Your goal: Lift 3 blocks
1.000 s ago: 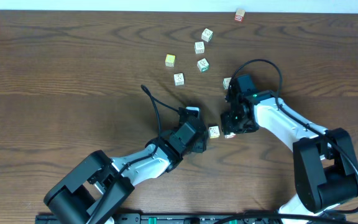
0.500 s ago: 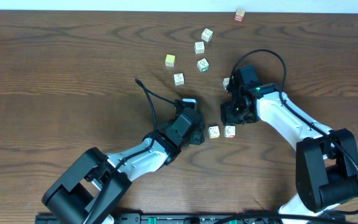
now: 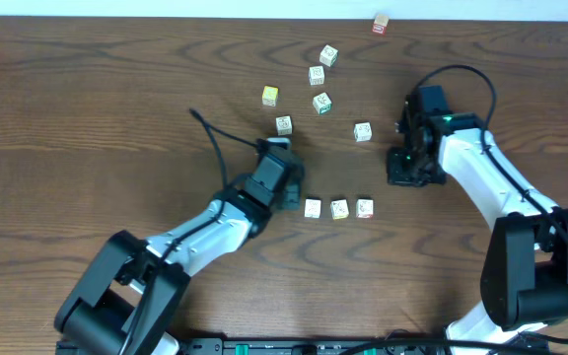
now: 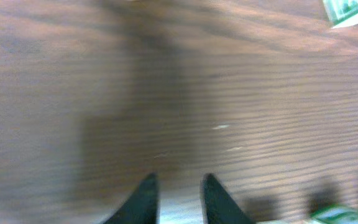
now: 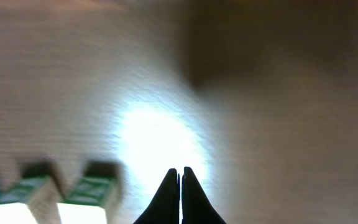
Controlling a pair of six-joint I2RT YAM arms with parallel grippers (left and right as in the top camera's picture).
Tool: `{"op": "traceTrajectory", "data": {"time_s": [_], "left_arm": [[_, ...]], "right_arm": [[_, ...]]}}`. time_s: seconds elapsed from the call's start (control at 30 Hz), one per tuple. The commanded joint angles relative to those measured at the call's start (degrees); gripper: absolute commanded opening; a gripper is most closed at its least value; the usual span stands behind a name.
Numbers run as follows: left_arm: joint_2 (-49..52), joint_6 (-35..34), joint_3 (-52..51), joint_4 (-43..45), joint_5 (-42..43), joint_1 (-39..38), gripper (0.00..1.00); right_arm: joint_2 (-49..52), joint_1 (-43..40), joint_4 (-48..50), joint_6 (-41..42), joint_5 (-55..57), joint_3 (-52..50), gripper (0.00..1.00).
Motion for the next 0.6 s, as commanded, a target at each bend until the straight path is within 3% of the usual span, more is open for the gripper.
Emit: {"op": "traceTrajectory", "data": {"time_s": [0.0, 0.13, 0.27, 0.57], "left_arm": [[-1.36, 0.94, 0.79, -3.76, -0.04, 1.29, 0.15], [-1.36, 1.14, 0.79, -8.13, 1.92, 0.92, 0.08], [-1.36, 1.16, 0.66, -9.16, 6.45, -0.33, 0.07], [-1.27, 0.63, 0.57, -8.35, 6.86, -5.33, 0.08]], "right_arm": [[0.68, -1.09, -1.36, 0.48, 0.63, -1.55, 0.01], [0.68, 0.04, -0.79, 1.16, -1.79, -5.73, 0.01], [0.68, 1.84, 2.49, 1.38, -4.48, -10.32, 0.01], [0.68, 6.8, 9.86, 2.82, -9.27, -15.08, 0.01]]}}
